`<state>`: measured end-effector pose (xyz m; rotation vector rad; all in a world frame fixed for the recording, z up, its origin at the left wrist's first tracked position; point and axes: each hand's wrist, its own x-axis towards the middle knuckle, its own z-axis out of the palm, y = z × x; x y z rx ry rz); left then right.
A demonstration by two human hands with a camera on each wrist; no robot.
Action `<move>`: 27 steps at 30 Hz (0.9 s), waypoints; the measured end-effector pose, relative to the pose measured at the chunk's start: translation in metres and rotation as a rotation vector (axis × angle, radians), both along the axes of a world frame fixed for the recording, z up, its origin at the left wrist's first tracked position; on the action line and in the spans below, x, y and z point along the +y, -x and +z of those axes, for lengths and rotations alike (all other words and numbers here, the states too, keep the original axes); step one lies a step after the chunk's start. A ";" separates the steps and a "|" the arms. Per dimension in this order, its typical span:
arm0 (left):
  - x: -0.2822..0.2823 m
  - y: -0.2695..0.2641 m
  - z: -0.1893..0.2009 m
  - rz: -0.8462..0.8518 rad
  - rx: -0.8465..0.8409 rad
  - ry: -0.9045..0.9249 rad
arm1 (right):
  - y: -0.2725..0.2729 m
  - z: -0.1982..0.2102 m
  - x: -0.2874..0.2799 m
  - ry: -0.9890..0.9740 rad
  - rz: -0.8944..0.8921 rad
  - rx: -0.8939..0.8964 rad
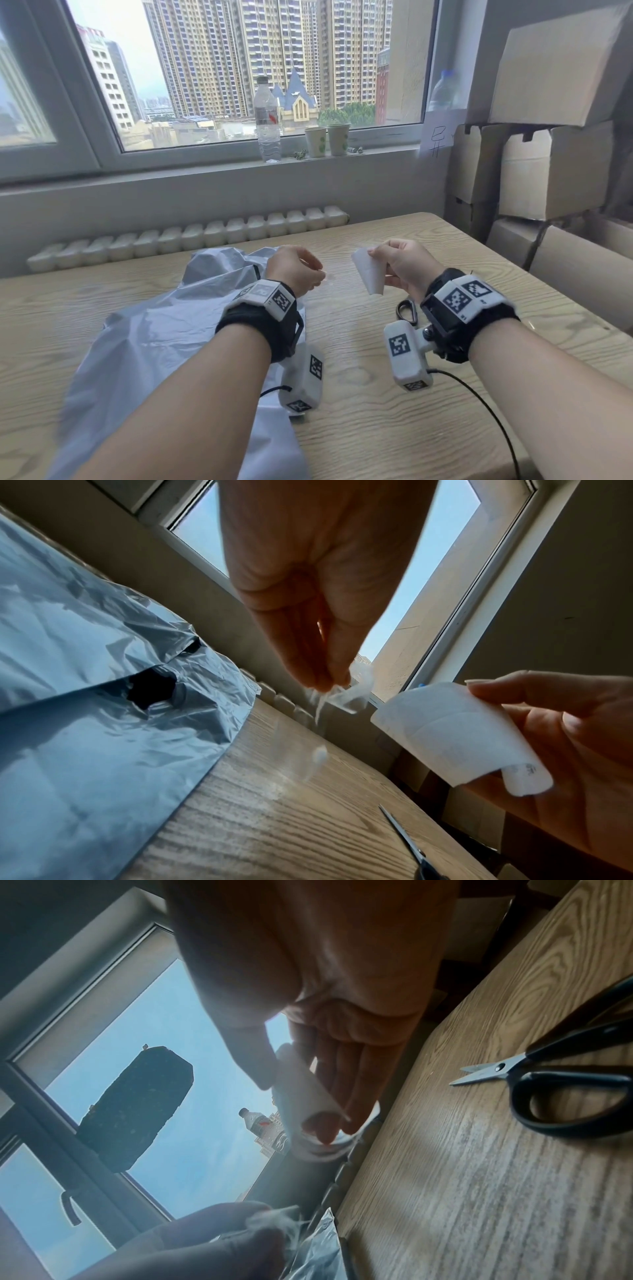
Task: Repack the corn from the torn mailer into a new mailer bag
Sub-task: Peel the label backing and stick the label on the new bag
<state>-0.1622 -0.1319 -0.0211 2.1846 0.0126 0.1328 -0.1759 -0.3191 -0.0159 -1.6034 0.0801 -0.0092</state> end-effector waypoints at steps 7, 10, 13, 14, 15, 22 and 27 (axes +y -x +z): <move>-0.006 0.002 0.002 -0.010 0.062 0.058 | 0.000 -0.001 -0.004 0.017 0.005 -0.013; -0.006 0.003 0.002 -0.029 0.040 -0.025 | 0.000 -0.002 -0.006 0.019 0.007 -0.015; -0.003 0.001 0.000 -0.023 0.005 -0.112 | -0.001 -0.002 -0.007 0.030 0.006 -0.024; -0.003 0.000 0.000 -0.037 0.003 -0.121 | -0.002 -0.002 -0.007 0.032 0.005 -0.031; -0.004 0.000 0.000 -0.053 0.001 -0.114 | -0.003 -0.002 -0.007 0.033 0.004 -0.037; -0.006 -0.003 -0.001 0.028 -0.020 -0.067 | -0.005 -0.002 -0.007 0.038 0.017 -0.042; -0.002 -0.003 -0.003 0.051 0.009 -0.131 | -0.005 -0.003 -0.005 0.053 0.019 -0.051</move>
